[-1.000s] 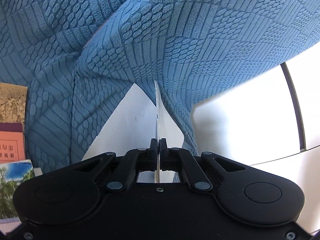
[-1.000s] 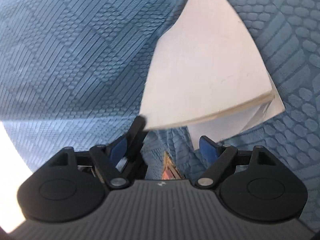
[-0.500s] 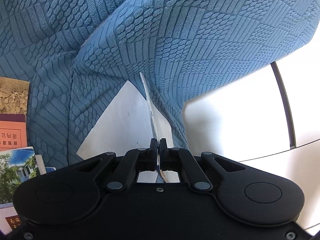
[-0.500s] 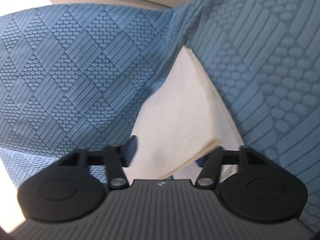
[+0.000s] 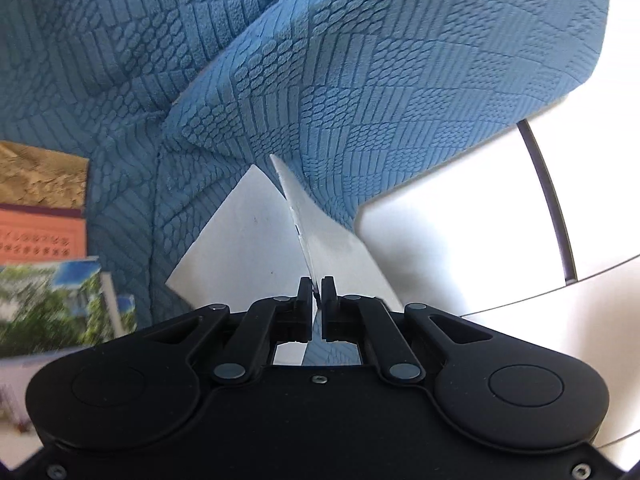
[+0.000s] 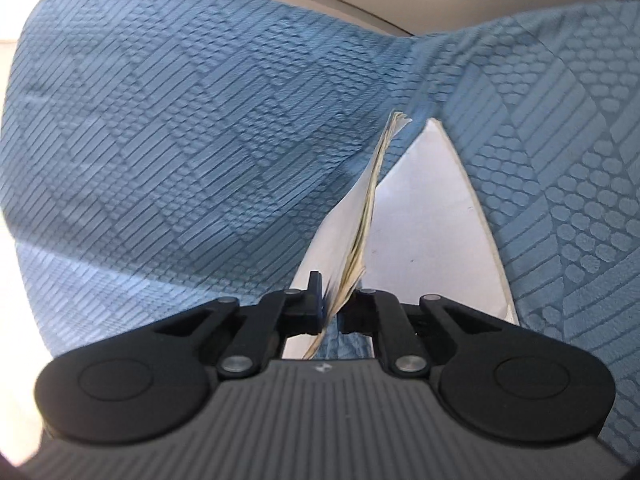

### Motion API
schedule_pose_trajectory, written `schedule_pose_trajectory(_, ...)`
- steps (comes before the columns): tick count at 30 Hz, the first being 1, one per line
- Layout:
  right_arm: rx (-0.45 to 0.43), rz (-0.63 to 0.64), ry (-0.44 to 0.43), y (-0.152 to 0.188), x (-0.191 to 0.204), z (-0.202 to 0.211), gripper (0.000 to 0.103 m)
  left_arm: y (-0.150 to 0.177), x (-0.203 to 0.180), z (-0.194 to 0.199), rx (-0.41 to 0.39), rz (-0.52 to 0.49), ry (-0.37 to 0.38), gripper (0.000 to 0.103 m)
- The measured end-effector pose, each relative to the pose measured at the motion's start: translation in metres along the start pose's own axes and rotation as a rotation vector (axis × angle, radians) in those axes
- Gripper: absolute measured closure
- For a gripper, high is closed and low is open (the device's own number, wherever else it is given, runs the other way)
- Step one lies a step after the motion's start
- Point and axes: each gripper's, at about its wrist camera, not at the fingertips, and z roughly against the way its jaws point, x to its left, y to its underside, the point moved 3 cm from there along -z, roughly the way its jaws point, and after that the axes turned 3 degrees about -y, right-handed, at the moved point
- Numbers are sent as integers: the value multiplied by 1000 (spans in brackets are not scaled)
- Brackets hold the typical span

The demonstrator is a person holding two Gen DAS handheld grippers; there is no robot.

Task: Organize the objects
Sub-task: 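Carry the white sheets toward the book stack with both grippers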

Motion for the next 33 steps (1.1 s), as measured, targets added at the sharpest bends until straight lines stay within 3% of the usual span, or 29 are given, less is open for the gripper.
schedule_pose_trajectory(8, 51, 111, -10, 15, 36, 24, 94, 22, -22, 55, -71, -74, -9, 100)
schedule_pose_trajectory(25, 193, 247, -46, 68, 149, 68, 93, 30, -55, 206, -146, -36, 15, 99)
schedule_pose_trajectory(33, 271, 285, -77, 93, 187, 71, 93, 41, -50, 259, -201, -6, -17, 98)
